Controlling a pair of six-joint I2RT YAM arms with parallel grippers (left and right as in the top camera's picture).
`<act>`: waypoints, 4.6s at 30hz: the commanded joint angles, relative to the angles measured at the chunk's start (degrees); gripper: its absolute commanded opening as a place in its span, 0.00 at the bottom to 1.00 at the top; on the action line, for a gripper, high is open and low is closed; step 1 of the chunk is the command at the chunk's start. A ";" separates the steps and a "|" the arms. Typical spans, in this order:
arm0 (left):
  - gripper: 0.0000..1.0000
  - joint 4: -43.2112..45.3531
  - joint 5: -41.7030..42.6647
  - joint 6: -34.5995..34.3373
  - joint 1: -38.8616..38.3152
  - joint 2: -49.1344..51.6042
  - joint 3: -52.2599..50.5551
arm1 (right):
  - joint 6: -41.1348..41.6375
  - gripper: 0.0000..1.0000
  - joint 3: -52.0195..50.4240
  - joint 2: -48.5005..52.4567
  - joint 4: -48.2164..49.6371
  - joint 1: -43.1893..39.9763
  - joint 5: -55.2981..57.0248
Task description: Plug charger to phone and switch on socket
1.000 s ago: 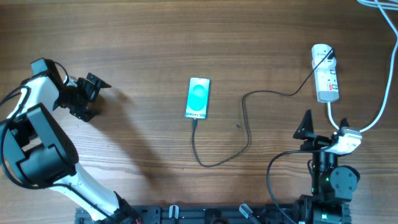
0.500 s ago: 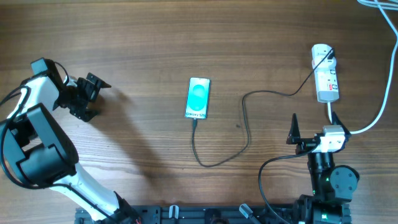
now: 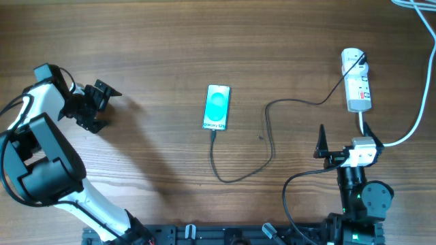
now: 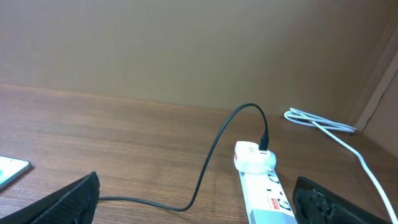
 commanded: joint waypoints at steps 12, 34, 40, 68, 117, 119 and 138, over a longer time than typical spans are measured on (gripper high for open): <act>1.00 0.13 -3.80 0.11 -0.04 2.27 -1.92 | -0.52 1.00 -0.07 -0.92 0.37 10.73 -0.72; 1.00 0.15 -3.80 0.11 -0.04 2.27 -1.92 | -0.55 1.00 -0.07 -0.87 0.39 5.35 -0.72; 1.00 0.13 -3.80 0.09 -0.04 2.27 -1.92 | -0.59 1.00 -0.07 -0.90 0.33 5.11 1.90; 1.00 0.15 -3.80 0.09 -0.04 2.27 -1.92 | -4.76 1.00 -0.07 -0.87 -0.07 0.96 4.94; 1.00 10.75 -4.02 0.11 -0.79 -29.05 -44.28 | -4.74 1.00 -0.07 -0.87 -0.11 0.96 4.94; 1.00 10.75 -4.02 0.11 -0.81 -32.46 -46.77 | -4.74 1.00 -0.07 -0.87 -0.11 0.96 4.94; 1.00 12.46 -10.10 -1.20 -11.08 -53.22 -57.18 | -4.72 1.00 -0.07 -0.87 -0.11 0.96 4.94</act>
